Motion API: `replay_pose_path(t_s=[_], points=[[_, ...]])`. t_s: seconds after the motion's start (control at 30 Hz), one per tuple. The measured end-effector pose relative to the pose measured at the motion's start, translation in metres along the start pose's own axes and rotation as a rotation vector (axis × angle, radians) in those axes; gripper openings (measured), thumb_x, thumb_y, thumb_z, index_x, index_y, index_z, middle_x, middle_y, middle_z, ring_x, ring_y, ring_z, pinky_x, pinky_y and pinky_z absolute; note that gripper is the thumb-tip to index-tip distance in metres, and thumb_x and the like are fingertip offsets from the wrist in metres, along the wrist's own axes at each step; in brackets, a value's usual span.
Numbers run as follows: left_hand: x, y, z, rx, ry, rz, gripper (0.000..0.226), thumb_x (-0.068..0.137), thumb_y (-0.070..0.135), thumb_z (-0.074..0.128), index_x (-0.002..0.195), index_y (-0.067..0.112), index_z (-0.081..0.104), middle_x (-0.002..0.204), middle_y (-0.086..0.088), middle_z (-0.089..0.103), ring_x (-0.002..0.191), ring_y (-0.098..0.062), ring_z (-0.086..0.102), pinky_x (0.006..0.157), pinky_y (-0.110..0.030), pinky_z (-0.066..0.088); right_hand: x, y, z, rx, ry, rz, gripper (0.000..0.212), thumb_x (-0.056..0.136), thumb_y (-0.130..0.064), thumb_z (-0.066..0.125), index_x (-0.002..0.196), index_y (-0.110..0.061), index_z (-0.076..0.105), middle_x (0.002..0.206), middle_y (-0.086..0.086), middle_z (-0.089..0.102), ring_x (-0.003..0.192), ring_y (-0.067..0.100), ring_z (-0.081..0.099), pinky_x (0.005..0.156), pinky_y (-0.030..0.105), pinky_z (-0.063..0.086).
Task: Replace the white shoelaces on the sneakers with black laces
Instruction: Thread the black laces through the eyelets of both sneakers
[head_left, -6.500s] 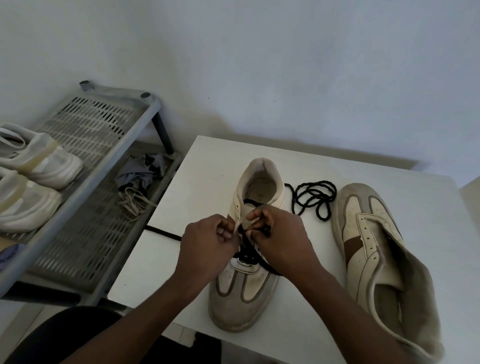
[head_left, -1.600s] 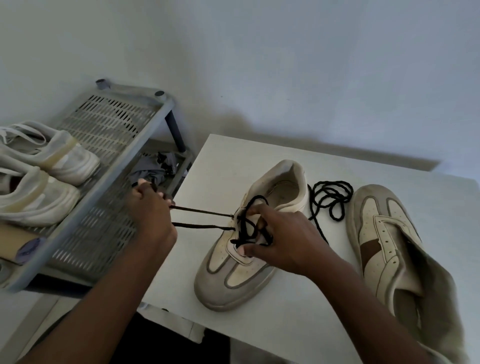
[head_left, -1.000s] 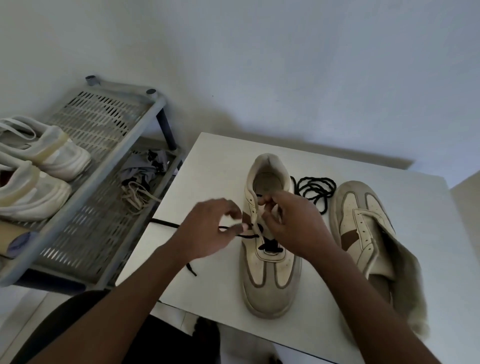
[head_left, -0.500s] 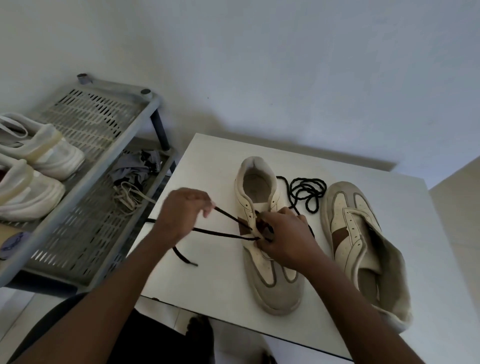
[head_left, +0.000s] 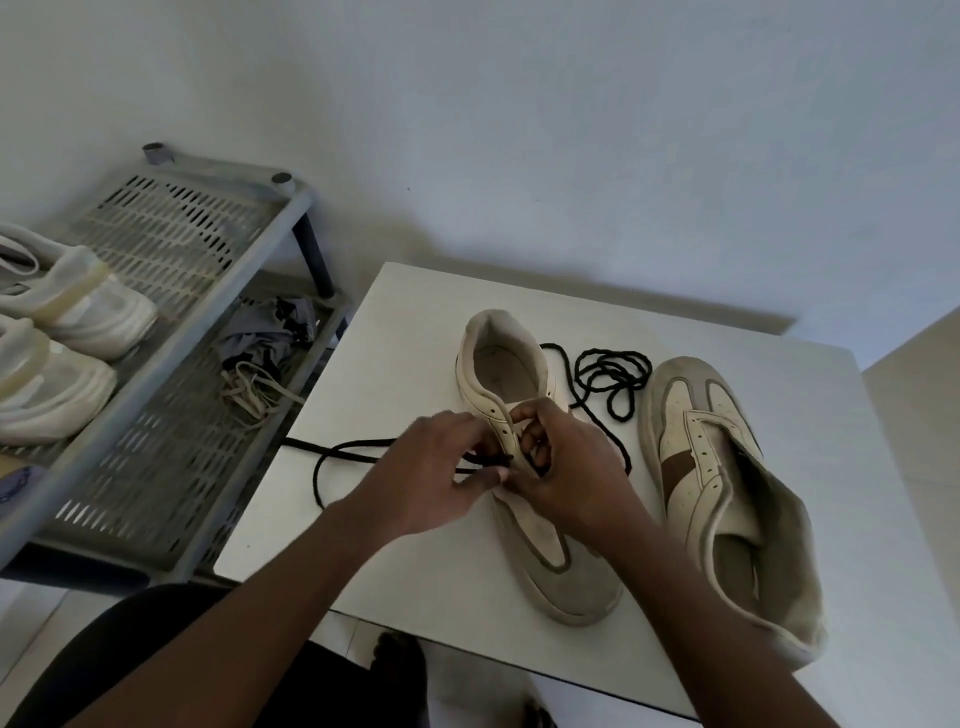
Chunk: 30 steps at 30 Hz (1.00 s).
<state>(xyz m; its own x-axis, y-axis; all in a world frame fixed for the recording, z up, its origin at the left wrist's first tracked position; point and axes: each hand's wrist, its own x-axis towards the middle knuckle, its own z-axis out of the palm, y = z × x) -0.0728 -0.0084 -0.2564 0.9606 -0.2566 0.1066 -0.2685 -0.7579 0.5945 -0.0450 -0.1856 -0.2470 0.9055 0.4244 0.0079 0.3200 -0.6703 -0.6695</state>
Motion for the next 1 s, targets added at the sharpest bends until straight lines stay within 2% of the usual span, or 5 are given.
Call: replay_pose_path(t_s=[0.13, 0.5, 0.7, 0.87, 1.0], points=[[0.001, -0.001, 0.007, -0.09, -0.012, -0.038, 0.007, 0.09, 0.027, 0.065, 0.092, 0.022, 0.069, 0.065, 0.018, 0.056, 0.061, 0.001, 0.054, 0.055, -0.01, 0.035, -0.002, 0.007, 0.002, 0.069, 0.031, 0.002, 0.036, 0.08, -0.021, 0.075, 0.108, -0.033, 0.057, 0.079, -0.013, 0.063, 0.073, 0.003, 0.059, 0.069, 0.025, 0.053], [0.005, -0.01, 0.003, -0.042, 0.069, 0.029, 0.005, 0.081, 0.02, 0.062, 0.081, 0.017, 0.066, 0.078, 0.026, 0.054, 0.078, -0.003, 0.052, 0.066, -0.024, 0.046, -0.003, 0.006, 0.016, 0.205, 0.148, 0.151, 0.026, 0.078, -0.014, 0.069, 0.084, -0.037, 0.058, 0.072, -0.017, 0.063, 0.068, 0.004, 0.06, 0.08, 0.047, 0.053], [0.0, -0.02, -0.028, -0.481, 0.012, -0.247, 0.02, 0.082, -0.005, 0.063, 0.079, 0.013, 0.072, 0.084, 0.006, 0.072, 0.087, -0.01, 0.065, 0.078, -0.023, 0.054, 0.0, 0.011, 0.006, 0.253, 0.047, 0.189, 0.029, 0.081, -0.001, 0.067, 0.088, -0.028, 0.062, 0.073, -0.022, 0.066, 0.067, -0.001, 0.062, 0.07, 0.038, 0.058], [0.002, -0.027, -0.053, -0.703, 0.371, -0.458, 0.024, 0.081, 0.01, 0.049, 0.065, -0.007, 0.055, 0.063, -0.018, 0.061, 0.042, -0.018, 0.052, 0.048, -0.021, 0.044, 0.001, 0.013, 0.005, 0.215, 0.038, 0.162, 0.026, 0.082, -0.002, 0.069, 0.091, -0.026, 0.063, 0.068, -0.022, 0.065, 0.068, -0.01, 0.06, 0.065, 0.019, 0.052], [0.008, -0.043, -0.049, -0.707, 0.718, -0.845, 0.028, 0.092, 0.011, 0.045, 0.064, 0.006, 0.05, 0.069, -0.007, 0.054, 0.053, -0.014, 0.043, 0.053, -0.024, 0.034, 0.0, 0.011, -0.001, 0.225, 0.037, 0.144, 0.027, 0.079, -0.01, 0.076, 0.093, -0.029, 0.063, 0.072, -0.011, 0.063, 0.07, -0.006, 0.058, 0.062, 0.013, 0.047]])
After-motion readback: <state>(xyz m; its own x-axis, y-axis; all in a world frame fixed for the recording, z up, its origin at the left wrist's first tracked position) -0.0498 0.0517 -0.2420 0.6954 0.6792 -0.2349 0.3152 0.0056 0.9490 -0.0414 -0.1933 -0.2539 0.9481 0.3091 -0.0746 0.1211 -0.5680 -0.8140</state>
